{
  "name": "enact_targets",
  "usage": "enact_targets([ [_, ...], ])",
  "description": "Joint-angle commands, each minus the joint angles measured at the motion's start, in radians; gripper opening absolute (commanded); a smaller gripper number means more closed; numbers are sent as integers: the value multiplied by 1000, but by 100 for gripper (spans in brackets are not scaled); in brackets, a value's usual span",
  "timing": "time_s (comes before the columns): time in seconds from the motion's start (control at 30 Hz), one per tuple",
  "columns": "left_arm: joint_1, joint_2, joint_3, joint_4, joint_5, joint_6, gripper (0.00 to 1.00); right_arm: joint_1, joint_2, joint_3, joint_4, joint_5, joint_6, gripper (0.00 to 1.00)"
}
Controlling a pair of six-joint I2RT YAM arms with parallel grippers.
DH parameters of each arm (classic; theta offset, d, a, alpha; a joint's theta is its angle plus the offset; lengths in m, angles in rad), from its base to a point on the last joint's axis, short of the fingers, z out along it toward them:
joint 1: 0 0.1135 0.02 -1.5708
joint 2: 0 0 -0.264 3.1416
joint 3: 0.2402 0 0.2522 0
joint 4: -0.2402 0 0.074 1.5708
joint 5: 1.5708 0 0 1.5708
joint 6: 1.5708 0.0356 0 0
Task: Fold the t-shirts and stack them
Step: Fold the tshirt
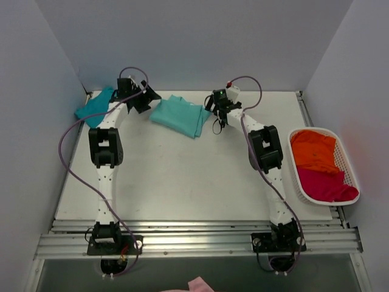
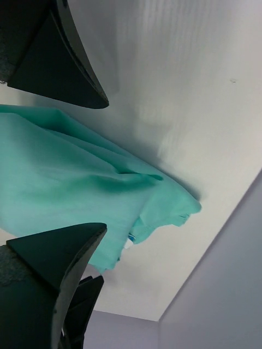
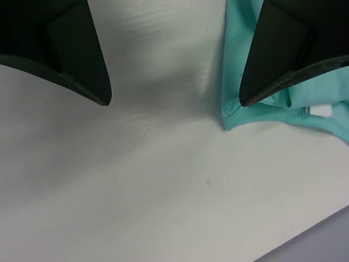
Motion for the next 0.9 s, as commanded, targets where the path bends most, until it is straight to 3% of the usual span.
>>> enact_targets([
  [0.0, -9, -215, -117, 139, 40, 55, 94, 53, -222, -98, 174, 26, -50, 100],
  [0.3, -16, -369, -217, 64, -8, 118, 94, 85, -346, -351, 267, 29, -26, 100],
  [0.4, -19, -448, -378, 50, -103, 94, 94, 90, -331, -374, 258, 28, -16, 100],
  [0.57, -30, -600, -862, 335, -194, -73, 94, 93, -371, -457, 298, 43, -6, 100],
  [0.67, -53, -604, -995, 458, -206, -154, 94, 90, -432, -518, 308, 65, 0, 100],
  [0.87, -97, -520, -985, 487, -252, -245, 94, 90, -578, -616, 338, 68, 16, 100],
])
